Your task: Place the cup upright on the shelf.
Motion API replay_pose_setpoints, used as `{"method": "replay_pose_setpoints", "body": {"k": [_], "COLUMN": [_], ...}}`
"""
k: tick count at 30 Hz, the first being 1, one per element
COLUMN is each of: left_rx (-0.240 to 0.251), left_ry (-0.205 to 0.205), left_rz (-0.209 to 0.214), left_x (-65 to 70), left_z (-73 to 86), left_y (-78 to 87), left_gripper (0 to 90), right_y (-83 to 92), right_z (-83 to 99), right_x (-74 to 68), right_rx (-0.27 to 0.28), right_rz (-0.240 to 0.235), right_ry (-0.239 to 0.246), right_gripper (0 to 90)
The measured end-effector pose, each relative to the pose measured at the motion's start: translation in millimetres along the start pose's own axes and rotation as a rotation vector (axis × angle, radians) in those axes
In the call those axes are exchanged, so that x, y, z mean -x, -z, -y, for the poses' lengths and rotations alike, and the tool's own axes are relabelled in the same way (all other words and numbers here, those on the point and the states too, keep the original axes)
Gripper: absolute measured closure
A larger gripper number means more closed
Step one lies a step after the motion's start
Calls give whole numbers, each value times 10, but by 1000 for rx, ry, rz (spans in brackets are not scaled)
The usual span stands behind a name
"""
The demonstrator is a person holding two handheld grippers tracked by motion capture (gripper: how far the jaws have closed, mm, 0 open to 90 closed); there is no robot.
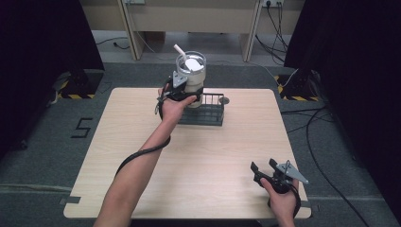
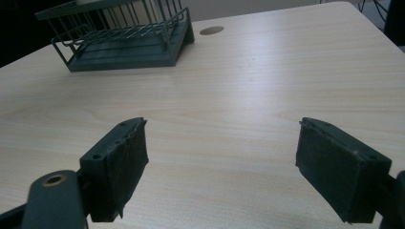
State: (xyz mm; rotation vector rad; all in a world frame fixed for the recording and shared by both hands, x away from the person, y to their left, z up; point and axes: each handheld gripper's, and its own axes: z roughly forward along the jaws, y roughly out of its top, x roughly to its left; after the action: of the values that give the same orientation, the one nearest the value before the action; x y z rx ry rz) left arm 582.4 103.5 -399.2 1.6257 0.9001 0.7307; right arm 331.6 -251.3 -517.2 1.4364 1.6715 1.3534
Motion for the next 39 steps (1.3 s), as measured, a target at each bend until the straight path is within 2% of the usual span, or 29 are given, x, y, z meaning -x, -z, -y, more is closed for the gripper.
{"method": "replay_pose_setpoints", "body": {"k": [17,18,19,20,34,39], "left_rx": [-7,-9,-11,-11,-28,-46], "left_ry": [-1,-42,3,11,24,36], "left_rz": [-7,-10,-8,-6,1,-8], "left_x": [-14,-50,-28,-30,-9,-8], "left_z": [42,42,60,66,196,240], "left_y": [24,23,19,16,-74,-93], "left_gripper": [104,104,105,105,104,104], "right_y": [-1,-1,3,0,0,0], "right_z": [1,1,0,0,0,0], "right_x": [-3,-3,-6,-5,-7,-6], "right_rx": [0,0,-6,-5,-6,-7], "right_rz": [-5,-5,-5,-5,-7,-8], "right_ry": [3,3,-2,1,0,1], "right_gripper": [185,185,184,185,183,184]}}
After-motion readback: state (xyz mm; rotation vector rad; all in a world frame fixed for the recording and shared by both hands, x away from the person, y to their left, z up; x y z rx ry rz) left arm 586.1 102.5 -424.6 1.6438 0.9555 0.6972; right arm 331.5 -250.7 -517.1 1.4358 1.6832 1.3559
